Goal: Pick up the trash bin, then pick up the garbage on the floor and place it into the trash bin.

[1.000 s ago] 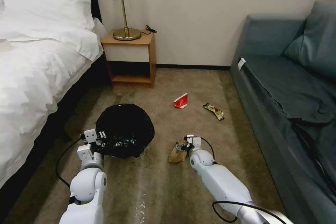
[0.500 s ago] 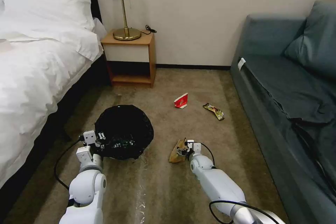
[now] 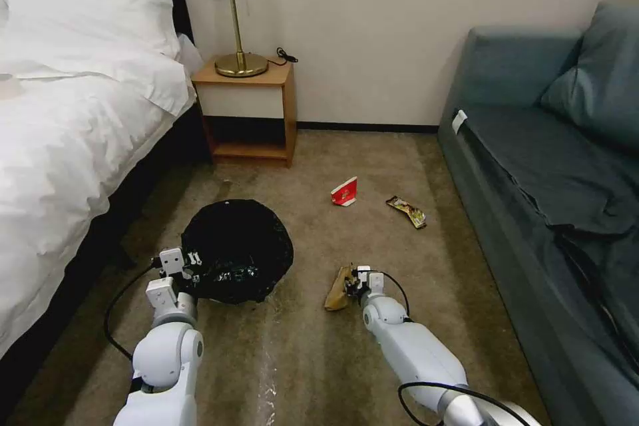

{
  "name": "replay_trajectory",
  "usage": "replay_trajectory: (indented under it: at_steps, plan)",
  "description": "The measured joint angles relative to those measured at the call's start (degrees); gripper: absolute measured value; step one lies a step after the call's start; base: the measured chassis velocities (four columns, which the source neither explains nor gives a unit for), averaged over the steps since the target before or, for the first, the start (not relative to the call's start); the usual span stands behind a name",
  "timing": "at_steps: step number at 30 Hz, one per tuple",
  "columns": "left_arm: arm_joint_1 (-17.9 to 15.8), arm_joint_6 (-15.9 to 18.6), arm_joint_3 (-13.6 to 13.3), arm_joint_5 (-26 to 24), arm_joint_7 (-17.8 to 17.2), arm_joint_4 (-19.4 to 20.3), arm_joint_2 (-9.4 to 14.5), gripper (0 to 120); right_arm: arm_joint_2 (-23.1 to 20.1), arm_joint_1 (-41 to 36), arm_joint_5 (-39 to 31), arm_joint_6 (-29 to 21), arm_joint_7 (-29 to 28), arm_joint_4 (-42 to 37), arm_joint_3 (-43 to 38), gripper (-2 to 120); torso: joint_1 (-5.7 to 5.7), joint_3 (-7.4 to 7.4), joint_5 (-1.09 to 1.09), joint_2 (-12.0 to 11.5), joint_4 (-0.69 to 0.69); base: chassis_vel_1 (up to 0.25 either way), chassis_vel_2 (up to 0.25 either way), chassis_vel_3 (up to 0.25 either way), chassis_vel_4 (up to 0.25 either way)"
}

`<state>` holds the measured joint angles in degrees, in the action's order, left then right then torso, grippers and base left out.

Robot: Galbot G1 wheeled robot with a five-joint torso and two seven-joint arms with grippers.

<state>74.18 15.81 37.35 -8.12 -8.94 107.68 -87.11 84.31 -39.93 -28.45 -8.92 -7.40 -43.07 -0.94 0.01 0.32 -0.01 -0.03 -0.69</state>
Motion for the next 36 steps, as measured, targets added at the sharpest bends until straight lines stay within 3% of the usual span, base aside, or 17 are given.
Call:
replay_trajectory:
  at_steps: [3,7,22,36]
  plan:
    - [-0.12,-0.04,-0.22,0.01,0.00,-0.24,-0.12,4,-0.15,-0.20,0.24,0.24,0.00,-0.37,-0.17,12,0.00,0.00,0.00,0.00,0.00,0.000,0.000,0.000,0.000]
    - [-0.16,-0.08,-0.38,0.11,0.01,-0.35,-0.25,4,-0.39,-0.43,0.30,0.29,-0.09,-0.84,-0.25,1,0.00,0.00,0.00,0.00,0.00,0.000,0.000,0.000,0.000]
    - [-0.55,-0.12,-0.66,0.14,0.06,-0.74,-0.22,4,-2.08,-0.87,-0.39,0.67,-1.84,-6.93,-0.11,0,0.00,0.00,0.00,0.00,0.00,0.000,0.000,0.000,0.000]
    - [-1.02,-0.18,-0.94,-0.29,0.11,-1.59,0.04,4,-3.83,3.36,0.22,8.07,-7.40,-26.20,3.08,0,0.00,0.00,0.00,0.00,0.00,0.000,0.000,0.000,0.000]
